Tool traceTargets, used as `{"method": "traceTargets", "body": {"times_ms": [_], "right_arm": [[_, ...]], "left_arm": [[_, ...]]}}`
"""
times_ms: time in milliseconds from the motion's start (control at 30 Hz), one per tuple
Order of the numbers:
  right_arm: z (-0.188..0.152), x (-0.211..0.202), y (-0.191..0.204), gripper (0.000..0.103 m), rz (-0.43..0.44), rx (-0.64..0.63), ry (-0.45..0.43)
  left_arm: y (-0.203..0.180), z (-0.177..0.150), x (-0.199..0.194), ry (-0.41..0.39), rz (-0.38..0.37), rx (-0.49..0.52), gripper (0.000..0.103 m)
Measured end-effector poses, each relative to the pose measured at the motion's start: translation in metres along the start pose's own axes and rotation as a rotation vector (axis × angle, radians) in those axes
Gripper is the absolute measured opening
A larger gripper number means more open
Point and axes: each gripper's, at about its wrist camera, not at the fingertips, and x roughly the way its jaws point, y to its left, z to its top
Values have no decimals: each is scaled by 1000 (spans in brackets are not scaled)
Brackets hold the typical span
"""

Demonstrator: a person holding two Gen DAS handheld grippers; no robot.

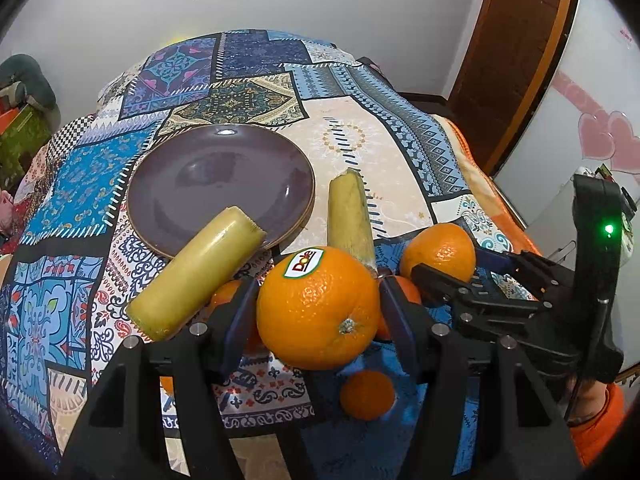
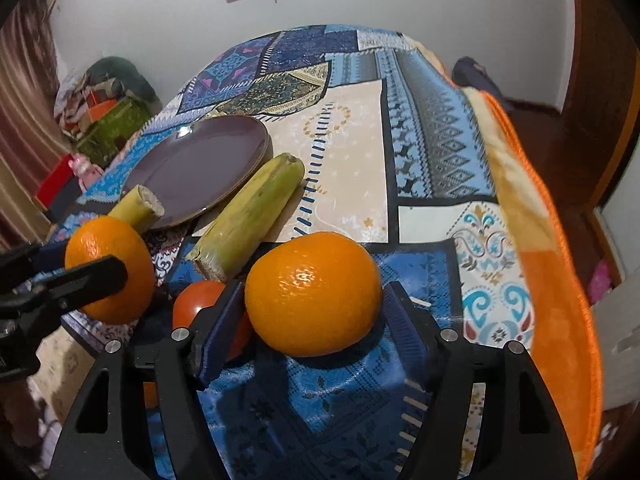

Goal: Organize fruits
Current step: 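Lift the orange in the left gripper while the right gripper lifts its orange, then lower both held oranges onto the purple plate and open both grippers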

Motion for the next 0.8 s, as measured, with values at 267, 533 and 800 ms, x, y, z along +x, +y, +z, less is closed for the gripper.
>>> {"method": "traceTargets", "body": {"times_ms": [267, 533, 800], "right_arm": [[-3, -7, 6, 65, -26, -14, -23], [4, -38, 17, 65, -17, -32, -94], [27, -61, 41, 65, 18, -55, -180]], "left_arm": [[-7, 6, -7, -23, -7, 8, 61], [-5, 12, -36, -78, -7, 9, 61], [14, 23, -73, -153, 5, -16, 61]]}}
